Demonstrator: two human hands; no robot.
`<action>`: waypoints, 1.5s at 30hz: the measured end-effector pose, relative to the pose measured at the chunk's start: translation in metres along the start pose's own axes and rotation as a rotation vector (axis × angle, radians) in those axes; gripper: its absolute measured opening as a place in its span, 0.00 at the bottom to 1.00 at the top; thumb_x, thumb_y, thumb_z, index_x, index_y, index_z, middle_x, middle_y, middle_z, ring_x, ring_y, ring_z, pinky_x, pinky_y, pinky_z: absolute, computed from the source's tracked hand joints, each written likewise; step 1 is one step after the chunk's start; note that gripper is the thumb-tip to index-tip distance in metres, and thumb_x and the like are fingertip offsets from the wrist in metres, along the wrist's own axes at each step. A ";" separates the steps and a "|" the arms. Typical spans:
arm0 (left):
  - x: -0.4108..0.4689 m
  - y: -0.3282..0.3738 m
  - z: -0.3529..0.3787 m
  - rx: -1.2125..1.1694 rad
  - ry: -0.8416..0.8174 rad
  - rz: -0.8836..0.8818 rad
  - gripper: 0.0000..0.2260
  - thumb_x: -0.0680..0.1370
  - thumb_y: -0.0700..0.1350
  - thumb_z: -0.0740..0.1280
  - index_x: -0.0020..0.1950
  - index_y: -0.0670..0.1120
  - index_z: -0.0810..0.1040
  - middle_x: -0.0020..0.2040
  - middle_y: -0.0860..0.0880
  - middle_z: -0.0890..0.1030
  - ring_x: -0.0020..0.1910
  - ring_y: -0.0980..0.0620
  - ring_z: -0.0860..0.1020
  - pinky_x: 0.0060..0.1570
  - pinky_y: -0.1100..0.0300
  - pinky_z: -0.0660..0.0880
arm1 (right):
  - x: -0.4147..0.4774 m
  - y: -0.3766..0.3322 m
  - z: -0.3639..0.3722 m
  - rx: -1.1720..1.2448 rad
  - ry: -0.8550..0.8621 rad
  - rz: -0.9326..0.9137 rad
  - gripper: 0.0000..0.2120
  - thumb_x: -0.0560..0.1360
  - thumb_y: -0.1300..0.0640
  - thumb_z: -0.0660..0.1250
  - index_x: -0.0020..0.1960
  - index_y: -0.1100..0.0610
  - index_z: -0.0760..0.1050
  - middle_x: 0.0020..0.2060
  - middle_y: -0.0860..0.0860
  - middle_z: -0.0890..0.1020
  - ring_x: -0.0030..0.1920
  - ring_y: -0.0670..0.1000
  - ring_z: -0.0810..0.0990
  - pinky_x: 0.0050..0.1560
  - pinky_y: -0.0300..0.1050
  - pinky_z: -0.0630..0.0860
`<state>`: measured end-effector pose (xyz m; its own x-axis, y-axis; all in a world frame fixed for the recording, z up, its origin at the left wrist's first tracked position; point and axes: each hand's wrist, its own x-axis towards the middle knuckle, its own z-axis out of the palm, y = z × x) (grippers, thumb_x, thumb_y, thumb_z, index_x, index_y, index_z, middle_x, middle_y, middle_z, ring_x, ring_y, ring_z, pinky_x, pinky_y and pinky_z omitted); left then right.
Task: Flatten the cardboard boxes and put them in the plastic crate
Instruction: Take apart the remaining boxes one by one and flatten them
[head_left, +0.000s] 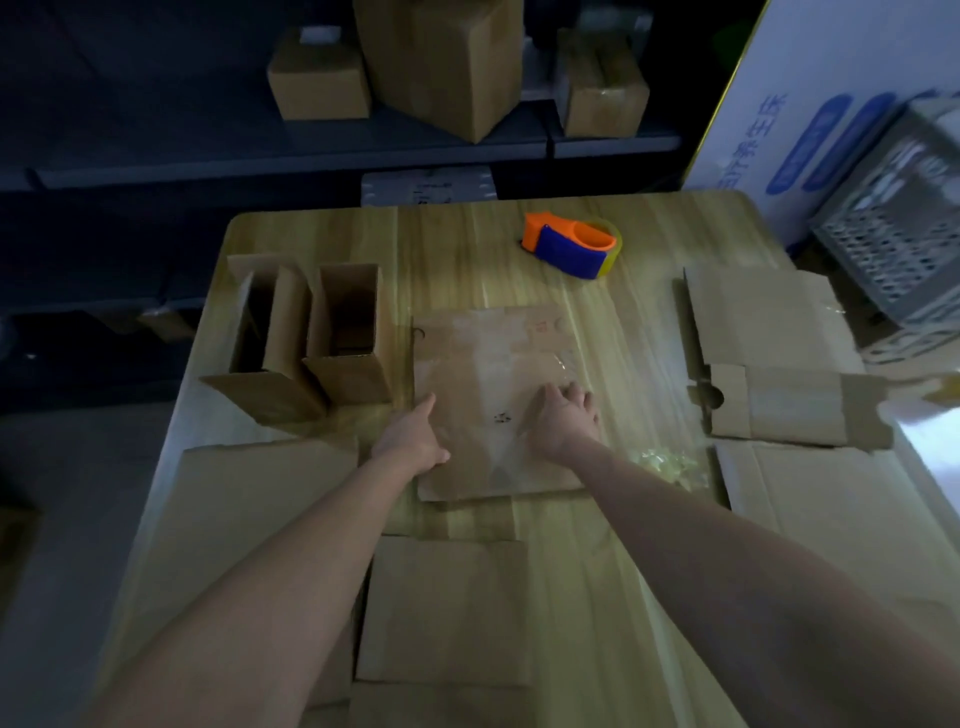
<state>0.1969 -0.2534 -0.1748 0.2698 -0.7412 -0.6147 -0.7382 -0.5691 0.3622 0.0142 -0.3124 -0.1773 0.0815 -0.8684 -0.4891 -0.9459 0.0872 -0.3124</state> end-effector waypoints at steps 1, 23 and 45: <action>-0.004 0.002 -0.005 0.001 0.021 0.027 0.39 0.73 0.43 0.72 0.77 0.53 0.52 0.73 0.44 0.65 0.67 0.45 0.69 0.58 0.56 0.71 | -0.003 -0.009 -0.006 0.005 0.041 -0.015 0.31 0.76 0.52 0.63 0.75 0.55 0.54 0.76 0.59 0.49 0.75 0.60 0.48 0.74 0.55 0.50; -0.052 -0.096 -0.112 -0.422 0.562 0.217 0.11 0.78 0.38 0.63 0.60 0.44 0.76 0.56 0.46 0.77 0.54 0.50 0.76 0.53 0.60 0.72 | -0.040 -0.206 -0.014 -0.095 0.317 -0.498 0.12 0.79 0.59 0.59 0.61 0.58 0.74 0.54 0.59 0.79 0.61 0.60 0.70 0.56 0.51 0.70; -0.110 0.043 -0.073 -0.583 0.441 0.594 0.10 0.75 0.42 0.69 0.56 0.45 0.77 0.53 0.50 0.74 0.49 0.54 0.75 0.49 0.65 0.71 | -0.126 -0.068 -0.141 0.660 0.469 -0.222 0.13 0.78 0.57 0.59 0.47 0.68 0.76 0.38 0.57 0.77 0.41 0.57 0.75 0.39 0.45 0.68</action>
<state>0.1808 -0.2222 -0.0401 0.2465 -0.9673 0.0605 -0.4364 -0.0551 0.8980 0.0242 -0.2784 0.0207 -0.0330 -0.9993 -0.0168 -0.5338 0.0318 -0.8450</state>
